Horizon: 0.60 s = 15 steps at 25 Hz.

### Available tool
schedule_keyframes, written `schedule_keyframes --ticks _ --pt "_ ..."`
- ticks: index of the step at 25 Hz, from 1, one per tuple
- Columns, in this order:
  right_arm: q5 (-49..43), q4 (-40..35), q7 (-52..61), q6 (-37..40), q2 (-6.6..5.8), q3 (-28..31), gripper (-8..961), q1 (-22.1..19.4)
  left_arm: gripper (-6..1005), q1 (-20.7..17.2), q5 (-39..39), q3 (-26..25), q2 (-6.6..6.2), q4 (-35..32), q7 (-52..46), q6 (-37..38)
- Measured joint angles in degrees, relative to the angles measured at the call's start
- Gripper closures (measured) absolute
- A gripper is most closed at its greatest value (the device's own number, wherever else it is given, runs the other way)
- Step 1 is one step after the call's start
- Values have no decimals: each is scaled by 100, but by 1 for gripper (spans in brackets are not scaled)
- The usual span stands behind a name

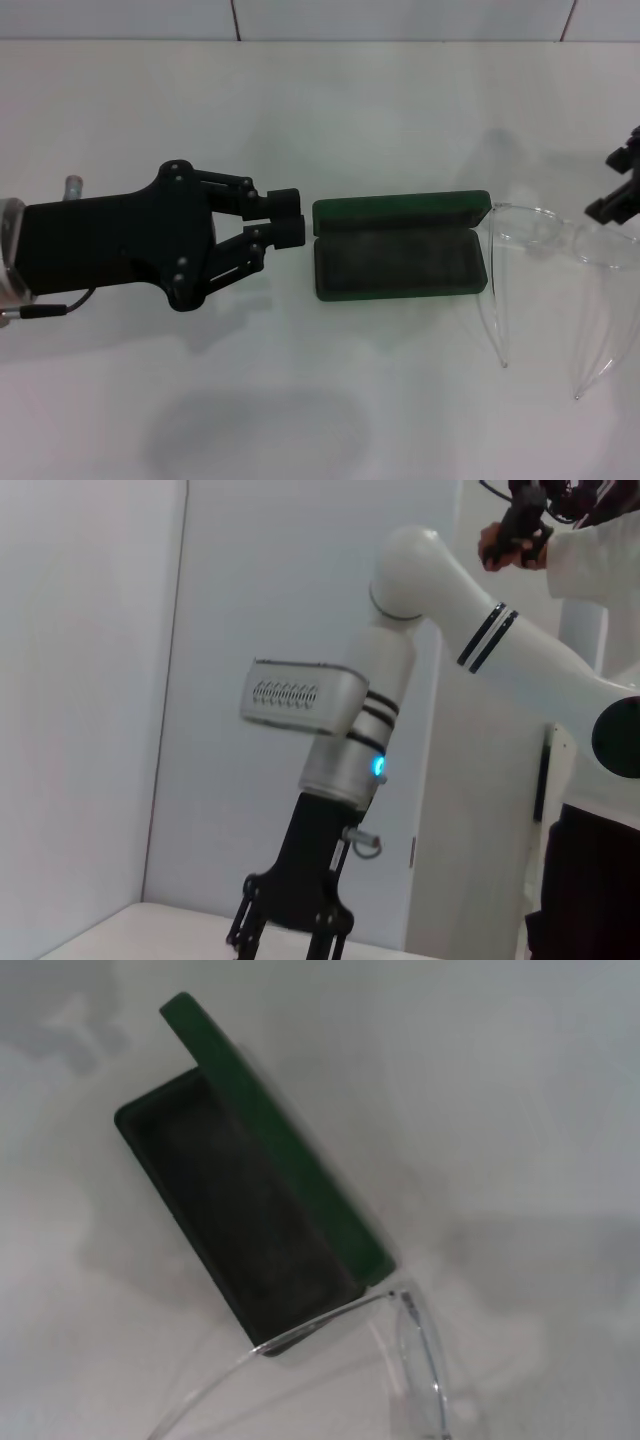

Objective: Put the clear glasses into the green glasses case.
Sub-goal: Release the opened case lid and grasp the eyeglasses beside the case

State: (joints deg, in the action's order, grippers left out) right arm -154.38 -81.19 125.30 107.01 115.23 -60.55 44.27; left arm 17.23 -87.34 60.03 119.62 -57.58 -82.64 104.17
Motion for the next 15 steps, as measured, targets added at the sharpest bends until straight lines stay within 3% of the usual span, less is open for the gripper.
schedule_keyframes --ticks 9,15 --pt "-390 1217 -15 -1002 45 -1015 267 157 812 0 -1 6 -7 277 -12 8" --pt "-375 1489 -19 -1374 58 -1160 274 186 812 14 -39 31 -7 313 -10 5"
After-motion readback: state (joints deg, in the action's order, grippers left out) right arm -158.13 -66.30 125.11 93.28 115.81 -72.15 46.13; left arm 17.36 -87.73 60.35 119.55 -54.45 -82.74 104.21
